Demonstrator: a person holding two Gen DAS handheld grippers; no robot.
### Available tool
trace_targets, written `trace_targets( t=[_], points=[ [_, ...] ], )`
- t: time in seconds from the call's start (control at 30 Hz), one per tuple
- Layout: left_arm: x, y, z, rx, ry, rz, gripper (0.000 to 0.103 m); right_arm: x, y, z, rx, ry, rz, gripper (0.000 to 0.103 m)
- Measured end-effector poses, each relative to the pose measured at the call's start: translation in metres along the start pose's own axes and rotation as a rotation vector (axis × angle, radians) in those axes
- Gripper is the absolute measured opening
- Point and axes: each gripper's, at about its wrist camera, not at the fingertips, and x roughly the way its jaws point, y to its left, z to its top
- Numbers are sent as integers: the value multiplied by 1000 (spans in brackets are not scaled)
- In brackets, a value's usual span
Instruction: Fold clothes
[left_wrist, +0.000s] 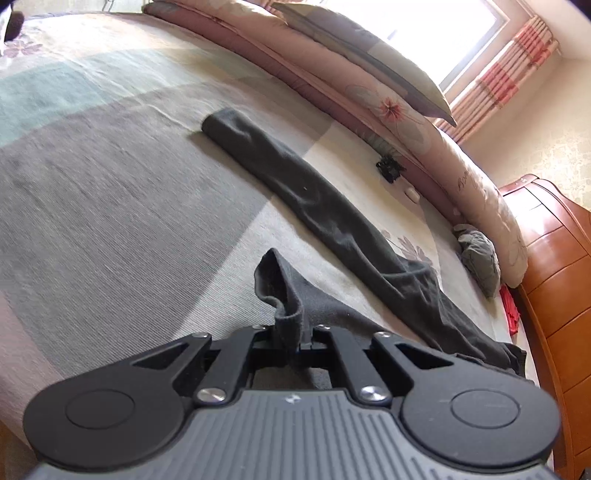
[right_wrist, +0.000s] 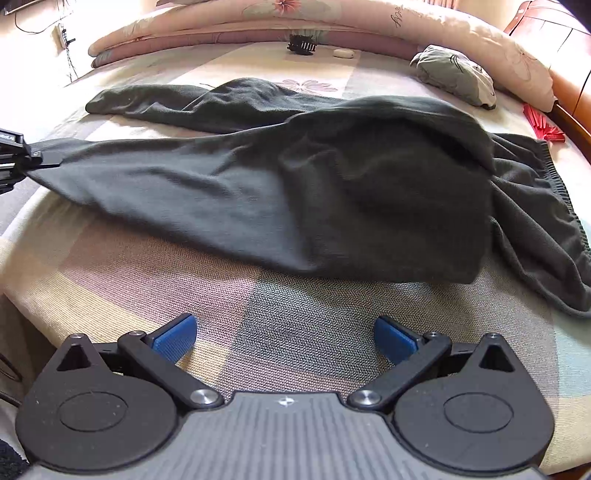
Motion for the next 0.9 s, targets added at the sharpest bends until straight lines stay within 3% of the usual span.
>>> trace_targets(
  t=[0.13, 0.37, 0.43, 0.57, 0.8, 0.9],
  points=[
    [-14, 21, 20, 7, -37, 79, 1, -6, -9, 1, 54, 4, 44, 103],
    [-35, 40, 43, 54, -96, 192, 1, -16, -52, 1, 319, -24, 162, 103],
    [-37, 44, 46, 57, -95, 207, 1, -20, -63, 0, 361, -38, 158, 103],
    [-30, 52, 47, 45, -61, 234, 1, -30, -94, -6, 465, -100, 98, 103],
    [-12, 56, 35, 59, -23, 285, 2, -29, -182, -38, 807, -213, 85, 103],
    [-11, 58, 34, 54, -12, 289, 2, -25, -215, -58, 980, -304, 172, 103]
  ],
)
